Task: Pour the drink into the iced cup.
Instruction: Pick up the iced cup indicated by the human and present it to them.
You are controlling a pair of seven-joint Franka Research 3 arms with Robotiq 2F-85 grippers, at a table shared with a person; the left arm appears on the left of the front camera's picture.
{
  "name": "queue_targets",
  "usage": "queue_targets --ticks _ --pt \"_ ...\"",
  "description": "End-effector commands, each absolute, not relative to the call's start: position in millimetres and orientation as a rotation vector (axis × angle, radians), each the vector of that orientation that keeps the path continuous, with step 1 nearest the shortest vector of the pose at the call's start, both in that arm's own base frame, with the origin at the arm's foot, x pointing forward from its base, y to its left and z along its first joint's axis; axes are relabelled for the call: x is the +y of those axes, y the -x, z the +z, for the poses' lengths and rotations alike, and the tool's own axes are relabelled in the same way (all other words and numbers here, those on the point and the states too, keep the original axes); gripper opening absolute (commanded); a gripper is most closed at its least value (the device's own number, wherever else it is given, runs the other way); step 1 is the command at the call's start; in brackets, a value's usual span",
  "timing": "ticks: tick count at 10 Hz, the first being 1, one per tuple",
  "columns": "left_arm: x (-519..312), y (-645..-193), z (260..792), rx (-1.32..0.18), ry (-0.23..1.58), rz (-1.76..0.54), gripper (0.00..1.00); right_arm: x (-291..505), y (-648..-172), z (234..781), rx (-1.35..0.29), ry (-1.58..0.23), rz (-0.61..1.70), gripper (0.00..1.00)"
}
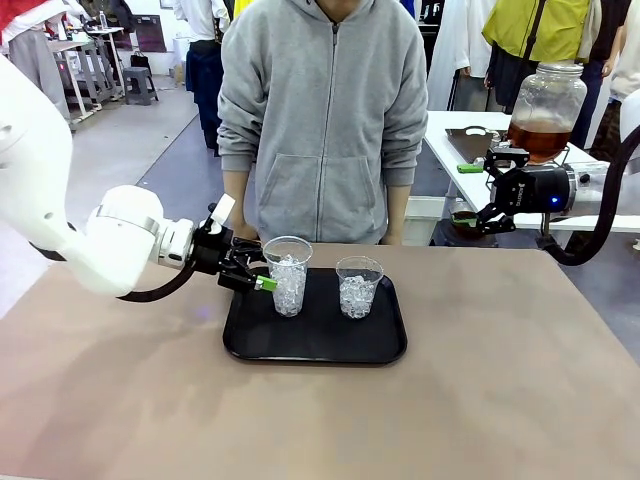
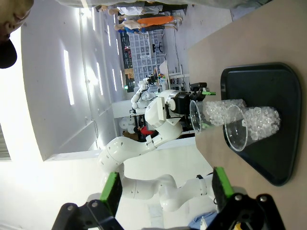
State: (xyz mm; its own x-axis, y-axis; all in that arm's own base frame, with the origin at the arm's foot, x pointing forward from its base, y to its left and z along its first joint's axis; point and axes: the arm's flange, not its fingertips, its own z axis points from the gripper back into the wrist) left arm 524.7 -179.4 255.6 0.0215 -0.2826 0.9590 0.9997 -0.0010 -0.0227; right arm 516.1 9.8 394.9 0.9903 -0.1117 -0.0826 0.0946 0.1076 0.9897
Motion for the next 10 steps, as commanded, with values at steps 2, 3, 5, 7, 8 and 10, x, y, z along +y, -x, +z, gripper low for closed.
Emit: queue_targets --ticks 2,3,5,7,8,10 --pt "-194 -530 252 -1.030 1.002 -1.314 1.00 10 -516 396 -0.018 -1.455 -0.149 1.00" --pt "-196 -531 251 -1.037 1.000 -1.305 1.00 10 -516 396 -0.018 -1.455 -0.149 1.00" --pt "-201 -532 251 -1.059 0.998 -1.290 1.00 10 -516 396 -0.018 -1.455 -0.149 1.00" --pt "-206 -533 249 -1.070 1.009 -1.286 1.00 10 -516 396 -0.018 -1.455 -0.149 1.00" --pt "-210 -534 248 -1.065 1.019 -1.292 1.00 10 -516 396 -0.018 -1.455 -0.149 1.00" --pt "-216 -533 247 -1.058 1.031 -1.301 1.00 10 -516 396 -0.018 -1.455 -0.149 1.00"
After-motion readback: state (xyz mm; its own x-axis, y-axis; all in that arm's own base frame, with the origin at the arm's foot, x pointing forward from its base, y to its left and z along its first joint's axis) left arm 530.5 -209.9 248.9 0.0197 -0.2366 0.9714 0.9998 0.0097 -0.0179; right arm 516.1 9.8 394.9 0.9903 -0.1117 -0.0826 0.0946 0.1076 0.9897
